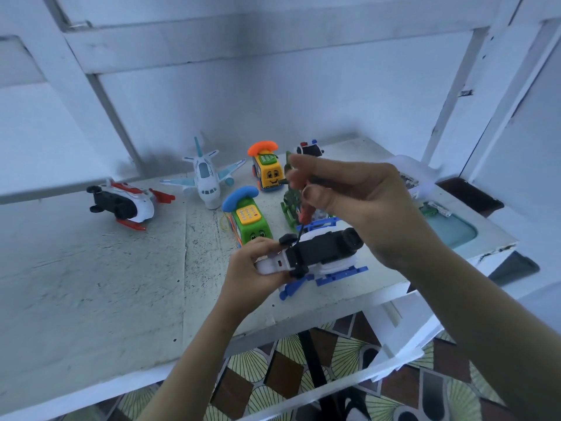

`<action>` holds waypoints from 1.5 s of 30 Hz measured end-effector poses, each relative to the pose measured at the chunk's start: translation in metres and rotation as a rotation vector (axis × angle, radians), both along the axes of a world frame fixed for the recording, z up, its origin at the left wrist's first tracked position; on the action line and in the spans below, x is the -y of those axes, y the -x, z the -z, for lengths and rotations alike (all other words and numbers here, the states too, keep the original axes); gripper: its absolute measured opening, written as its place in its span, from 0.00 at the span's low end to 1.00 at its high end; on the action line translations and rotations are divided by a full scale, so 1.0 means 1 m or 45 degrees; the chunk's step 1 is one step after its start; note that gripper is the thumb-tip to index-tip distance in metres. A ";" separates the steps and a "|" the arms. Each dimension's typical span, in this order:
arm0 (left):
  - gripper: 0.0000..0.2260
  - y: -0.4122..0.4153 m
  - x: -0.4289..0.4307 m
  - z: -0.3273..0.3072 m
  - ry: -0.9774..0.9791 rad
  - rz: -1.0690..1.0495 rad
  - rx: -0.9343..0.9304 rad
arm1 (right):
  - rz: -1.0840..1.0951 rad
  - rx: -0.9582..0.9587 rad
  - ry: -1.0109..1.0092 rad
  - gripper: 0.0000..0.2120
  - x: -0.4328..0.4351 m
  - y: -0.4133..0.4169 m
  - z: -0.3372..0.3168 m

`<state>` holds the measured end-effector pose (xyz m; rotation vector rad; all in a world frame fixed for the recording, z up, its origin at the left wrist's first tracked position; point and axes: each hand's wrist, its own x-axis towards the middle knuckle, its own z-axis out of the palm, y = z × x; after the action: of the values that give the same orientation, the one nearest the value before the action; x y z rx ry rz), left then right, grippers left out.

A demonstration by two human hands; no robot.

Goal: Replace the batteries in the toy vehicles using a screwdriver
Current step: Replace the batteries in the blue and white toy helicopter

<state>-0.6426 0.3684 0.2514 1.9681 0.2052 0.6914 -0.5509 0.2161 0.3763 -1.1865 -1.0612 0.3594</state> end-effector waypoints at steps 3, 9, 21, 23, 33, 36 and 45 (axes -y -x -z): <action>0.18 0.000 0.001 -0.001 0.000 -0.001 0.002 | 0.194 0.053 -0.003 0.16 -0.002 0.001 0.004; 0.19 0.001 0.000 -0.001 0.002 0.001 -0.011 | 0.606 0.742 0.224 0.18 -0.002 -0.004 0.007; 0.17 0.002 0.002 -0.002 0.019 0.009 0.005 | 0.825 0.754 0.131 0.13 -0.008 -0.011 0.015; 0.18 0.004 0.002 -0.001 0.025 0.004 0.022 | 0.706 0.550 0.162 0.16 -0.008 -0.017 0.018; 0.19 0.004 0.002 0.000 -0.004 -0.011 0.007 | 0.632 0.610 0.044 0.09 -0.003 -0.013 0.015; 0.19 0.004 0.003 0.000 0.011 -0.008 -0.001 | 0.681 0.769 0.012 0.11 -0.002 -0.010 0.016; 0.18 0.000 0.001 0.000 -0.005 -0.012 0.003 | 0.204 0.289 -0.015 0.11 0.000 -0.005 0.005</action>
<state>-0.6428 0.3670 0.2517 1.9708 0.2119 0.7009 -0.5461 0.2161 0.3715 -1.3141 -1.1522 0.0947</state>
